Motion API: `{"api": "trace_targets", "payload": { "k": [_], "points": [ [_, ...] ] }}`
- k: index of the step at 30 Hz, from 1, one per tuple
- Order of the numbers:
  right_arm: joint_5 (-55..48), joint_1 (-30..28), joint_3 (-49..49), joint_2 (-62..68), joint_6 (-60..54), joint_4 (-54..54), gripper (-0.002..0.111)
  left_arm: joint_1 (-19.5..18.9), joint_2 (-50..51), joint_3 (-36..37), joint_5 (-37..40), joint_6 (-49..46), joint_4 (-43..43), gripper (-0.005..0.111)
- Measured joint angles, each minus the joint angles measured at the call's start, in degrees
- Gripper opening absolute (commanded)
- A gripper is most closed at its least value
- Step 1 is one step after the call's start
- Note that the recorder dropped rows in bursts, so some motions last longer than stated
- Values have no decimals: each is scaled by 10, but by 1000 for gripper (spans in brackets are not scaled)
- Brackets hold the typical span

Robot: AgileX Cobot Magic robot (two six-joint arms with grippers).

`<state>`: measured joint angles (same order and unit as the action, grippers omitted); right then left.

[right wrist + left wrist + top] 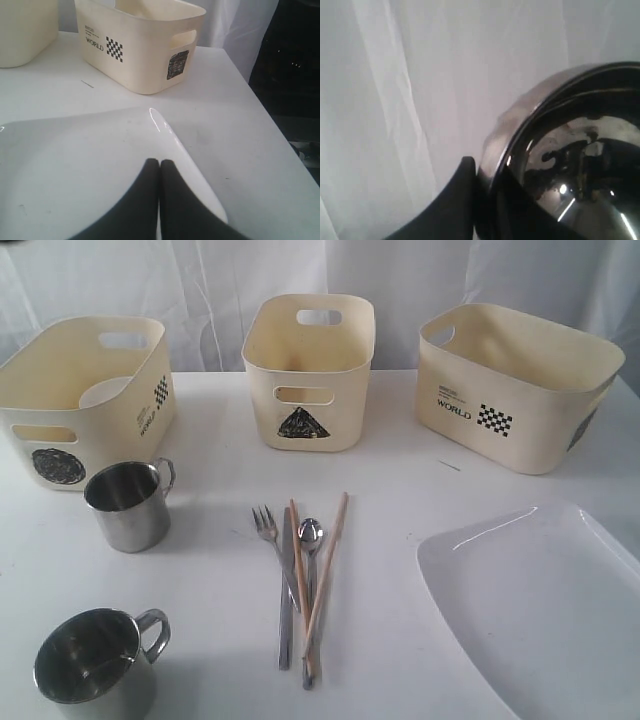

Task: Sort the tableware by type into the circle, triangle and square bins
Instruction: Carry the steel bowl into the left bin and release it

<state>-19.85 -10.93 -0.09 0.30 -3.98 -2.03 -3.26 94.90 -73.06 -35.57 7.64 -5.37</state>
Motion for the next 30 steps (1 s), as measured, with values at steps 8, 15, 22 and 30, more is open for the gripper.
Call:
{"api": "trace_targets", "payload": {
  "k": [8,15,22,30],
  "points": [
    [0,0,0,0,0,0,0,10,124,-53,289,46,-35,28],
    [0,0,0,0,0,0,0,17,101,-100,478,47,-52,68],
    [0,0,0,0,0,0,0,21,-6,-141,736,21,-18,65],
    [0,0,0,0,0,0,0,40,-29,-86,839,-33,153,64]
  ]
}}
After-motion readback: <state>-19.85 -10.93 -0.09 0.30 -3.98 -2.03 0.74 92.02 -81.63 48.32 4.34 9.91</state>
